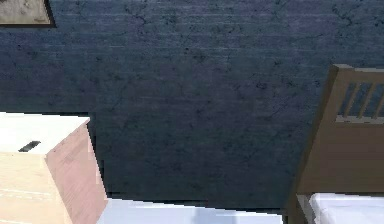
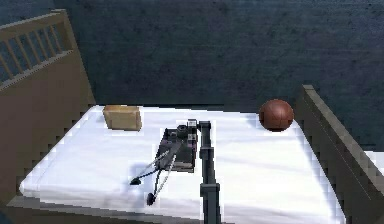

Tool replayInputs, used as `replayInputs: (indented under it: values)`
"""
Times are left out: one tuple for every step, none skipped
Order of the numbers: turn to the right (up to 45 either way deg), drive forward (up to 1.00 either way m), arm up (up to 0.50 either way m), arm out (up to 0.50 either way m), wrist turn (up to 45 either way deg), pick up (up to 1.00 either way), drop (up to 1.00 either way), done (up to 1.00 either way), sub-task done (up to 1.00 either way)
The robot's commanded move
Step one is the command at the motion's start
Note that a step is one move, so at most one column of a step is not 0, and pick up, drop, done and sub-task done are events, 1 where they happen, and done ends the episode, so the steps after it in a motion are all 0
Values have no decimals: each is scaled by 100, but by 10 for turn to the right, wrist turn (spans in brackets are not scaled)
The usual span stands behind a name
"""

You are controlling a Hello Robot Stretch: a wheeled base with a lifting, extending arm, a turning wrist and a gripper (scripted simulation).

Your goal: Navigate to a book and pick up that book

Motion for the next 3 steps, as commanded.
replayInputs:
  values:
    - [0,0,0,0,450,0,0,0,0]
    - [0,0,0,0,450,0,0,0,0]
    - [0,0,0,0,450,0,0,0,0]
